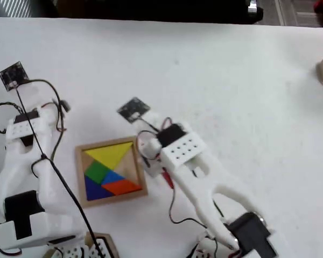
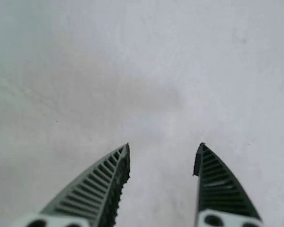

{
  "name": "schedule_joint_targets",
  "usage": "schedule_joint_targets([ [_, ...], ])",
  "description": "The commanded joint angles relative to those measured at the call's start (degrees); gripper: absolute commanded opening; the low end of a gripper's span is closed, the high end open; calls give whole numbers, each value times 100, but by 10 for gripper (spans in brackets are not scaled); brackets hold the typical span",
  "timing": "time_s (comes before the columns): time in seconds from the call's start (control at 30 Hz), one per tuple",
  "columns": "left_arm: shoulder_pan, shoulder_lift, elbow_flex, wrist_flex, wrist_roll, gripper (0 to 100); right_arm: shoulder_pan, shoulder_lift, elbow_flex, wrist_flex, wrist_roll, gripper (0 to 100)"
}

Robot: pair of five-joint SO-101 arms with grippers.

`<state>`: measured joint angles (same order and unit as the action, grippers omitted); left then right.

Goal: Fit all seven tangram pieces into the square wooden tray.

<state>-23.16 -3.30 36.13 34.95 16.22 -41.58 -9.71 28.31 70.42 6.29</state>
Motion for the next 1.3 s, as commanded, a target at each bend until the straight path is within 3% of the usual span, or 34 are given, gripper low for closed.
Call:
schedule_joint_targets([
  [0.0, 75, -13, -79, -132, 26, 229, -233, 593, -633, -470, -554, 18],
  [0.4, 75, -13, -97, -132, 26, 229, -514, 1455, -730, -1499, -923, 27],
  [0.7, 75, -13, -97, -132, 26, 229, -725, 1393, -756, -1270, -897, 304],
  [1.03, 75, -13, -97, -141, 26, 229, -708, -57, -1169, 224, 176, 232],
  [1.27, 75, -13, -97, -141, 26, 229, -470, -1552, -527, 347, 457, 230],
])
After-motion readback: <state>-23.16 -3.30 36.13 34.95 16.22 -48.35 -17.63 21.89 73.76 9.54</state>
